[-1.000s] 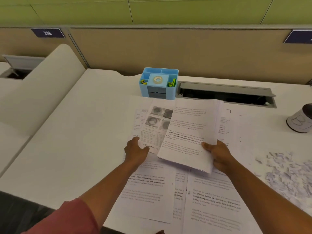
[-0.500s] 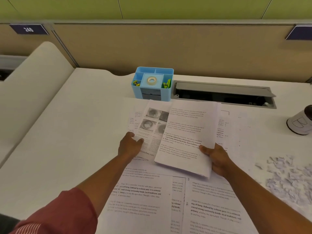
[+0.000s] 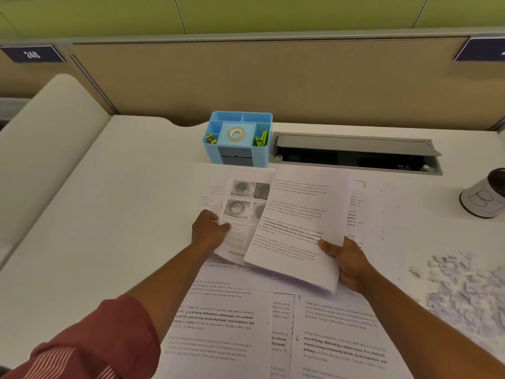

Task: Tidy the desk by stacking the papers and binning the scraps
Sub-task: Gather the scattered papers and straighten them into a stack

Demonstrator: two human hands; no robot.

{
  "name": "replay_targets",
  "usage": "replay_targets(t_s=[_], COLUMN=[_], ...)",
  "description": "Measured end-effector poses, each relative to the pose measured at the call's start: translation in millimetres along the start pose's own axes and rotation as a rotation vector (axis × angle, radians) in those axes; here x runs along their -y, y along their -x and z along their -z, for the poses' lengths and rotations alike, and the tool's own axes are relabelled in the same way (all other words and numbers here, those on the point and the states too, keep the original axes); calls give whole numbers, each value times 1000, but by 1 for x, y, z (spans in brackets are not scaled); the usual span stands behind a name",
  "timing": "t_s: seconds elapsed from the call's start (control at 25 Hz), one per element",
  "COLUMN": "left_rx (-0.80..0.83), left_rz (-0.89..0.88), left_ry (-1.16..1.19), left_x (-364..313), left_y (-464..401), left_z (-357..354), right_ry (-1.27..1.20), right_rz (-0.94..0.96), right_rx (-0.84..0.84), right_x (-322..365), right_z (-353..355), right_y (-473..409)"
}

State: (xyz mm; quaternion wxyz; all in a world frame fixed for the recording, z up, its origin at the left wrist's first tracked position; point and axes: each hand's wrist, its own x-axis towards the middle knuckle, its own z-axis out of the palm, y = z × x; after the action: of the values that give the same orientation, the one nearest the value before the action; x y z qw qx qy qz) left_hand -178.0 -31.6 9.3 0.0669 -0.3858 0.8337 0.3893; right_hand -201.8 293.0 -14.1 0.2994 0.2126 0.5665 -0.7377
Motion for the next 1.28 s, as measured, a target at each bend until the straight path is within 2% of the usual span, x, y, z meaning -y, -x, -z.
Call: replay_targets(t_s=[0.28,0.4,0.76,1.04,1.12,1.28], left_rx=[98,42,112,201,173,-6], left_rz=[61,71,159,135,95,-53], left_ry=[-55,-89,302,327,271,106], left_x=[9,7,-13,-11,-12,-15], left_y=[8,5,-2,1,5,16], left_z=[9,13,14,15,14,18], right_ry=[-16,-12,1,6,9,8], right_rz=[5,2,0,1,2,3], right_rx=[4,2,-7,-14,-18,-11], right_x=[-2,-3,0,0,0,0], right_z=[0,0,-2,-2,-2,-3], right_y=[-2,-2,0,-1,-1,0])
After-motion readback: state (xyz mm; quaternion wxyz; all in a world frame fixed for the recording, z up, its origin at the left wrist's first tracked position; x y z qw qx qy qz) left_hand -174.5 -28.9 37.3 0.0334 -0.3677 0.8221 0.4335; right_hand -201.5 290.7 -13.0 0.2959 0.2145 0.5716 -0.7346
